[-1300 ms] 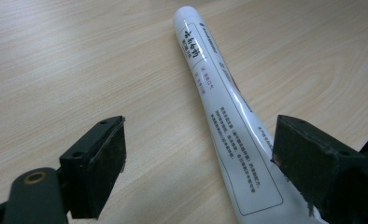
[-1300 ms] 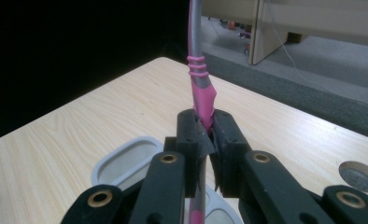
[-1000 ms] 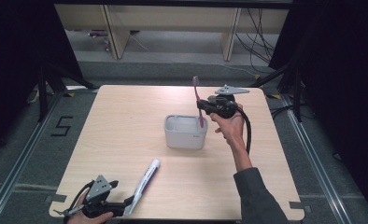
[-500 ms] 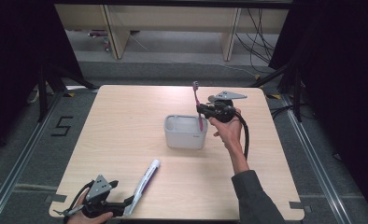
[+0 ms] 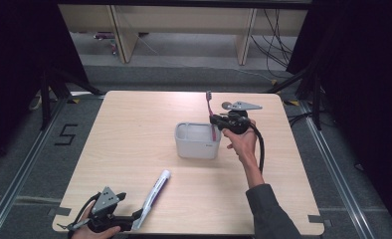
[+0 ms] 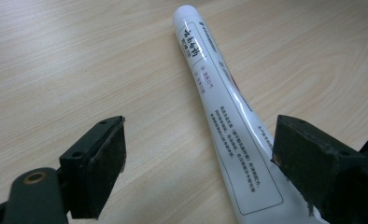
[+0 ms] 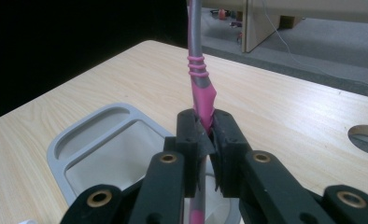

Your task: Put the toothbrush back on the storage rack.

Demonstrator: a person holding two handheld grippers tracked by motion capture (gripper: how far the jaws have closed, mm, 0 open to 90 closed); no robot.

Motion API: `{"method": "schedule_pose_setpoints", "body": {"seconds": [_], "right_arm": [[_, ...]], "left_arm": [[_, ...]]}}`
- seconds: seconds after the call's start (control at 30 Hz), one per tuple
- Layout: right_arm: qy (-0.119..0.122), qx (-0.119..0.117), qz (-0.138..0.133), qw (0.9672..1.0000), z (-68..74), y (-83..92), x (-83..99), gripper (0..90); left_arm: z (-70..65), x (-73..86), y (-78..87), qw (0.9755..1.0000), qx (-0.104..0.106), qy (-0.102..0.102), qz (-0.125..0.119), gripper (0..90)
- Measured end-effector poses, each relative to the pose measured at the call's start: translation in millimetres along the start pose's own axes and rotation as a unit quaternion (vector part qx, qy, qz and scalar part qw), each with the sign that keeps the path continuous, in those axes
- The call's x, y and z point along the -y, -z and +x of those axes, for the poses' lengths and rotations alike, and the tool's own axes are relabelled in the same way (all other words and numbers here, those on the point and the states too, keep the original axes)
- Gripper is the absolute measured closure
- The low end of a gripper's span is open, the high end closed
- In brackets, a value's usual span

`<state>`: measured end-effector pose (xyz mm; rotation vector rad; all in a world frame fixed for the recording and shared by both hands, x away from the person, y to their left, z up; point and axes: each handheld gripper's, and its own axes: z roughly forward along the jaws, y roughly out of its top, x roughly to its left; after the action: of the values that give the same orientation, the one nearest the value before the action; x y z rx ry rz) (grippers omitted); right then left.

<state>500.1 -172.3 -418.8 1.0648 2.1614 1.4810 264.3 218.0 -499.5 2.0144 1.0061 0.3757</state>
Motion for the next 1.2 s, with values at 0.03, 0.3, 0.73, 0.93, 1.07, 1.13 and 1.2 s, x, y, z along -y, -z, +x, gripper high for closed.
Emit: {"method": "schedule_pose_setpoints", "body": {"seconds": [0.03, 0.3, 0.73, 0.93, 1.07, 1.13, 1.2], "right_arm": [[-0.013, 0.000, 0.003, 0.9999, 2.0, -0.1, 1.0, 82.7], [-0.002, -0.004, 0.001, 1.0000, 0.7, -2.3, 5.0, 82.2], [-0.004, 0.008, 0.009, 0.9999, 0.7, -2.6, 11.2, 81.5], [0.013, 0.020, 0.013, 0.9996, -1.1, -0.5, 12.2, 79.5], [0.009, 0.016, 0.016, 0.9997, -1.1, 0.6, 12.2, 79.5], [0.012, 0.022, 0.015, 0.9996, -1.0, 2.2, 11.7, 78.5], [0.004, 0.016, 0.013, 0.9998, -0.3, 2.9, 12.0, 76.4]], "left_arm": [[0.0, -0.1, 0.1, 1.0000, 0.000, -0.001, 0.000, 16.8], [-0.1, 0.2, -0.4, 1.0000, 0.001, 0.001, 0.001, 16.8], [-0.7, 0.6, -0.8, 1.0000, -0.002, 0.001, -0.002, 16.8], [-0.1, 0.1, -0.4, 1.0000, 0.001, -0.003, 0.006, 16.7], [-0.3, 0.2, -0.5, 1.0000, 0.000, -0.004, 0.007, 16.8], [-2.6, 0.5, -2.6, 0.9999, 0.001, 0.011, -0.005, 16.8], [-2.6, 0.4, -2.5, 0.9999, 0.001, 0.011, -0.005, 16.7]]}}
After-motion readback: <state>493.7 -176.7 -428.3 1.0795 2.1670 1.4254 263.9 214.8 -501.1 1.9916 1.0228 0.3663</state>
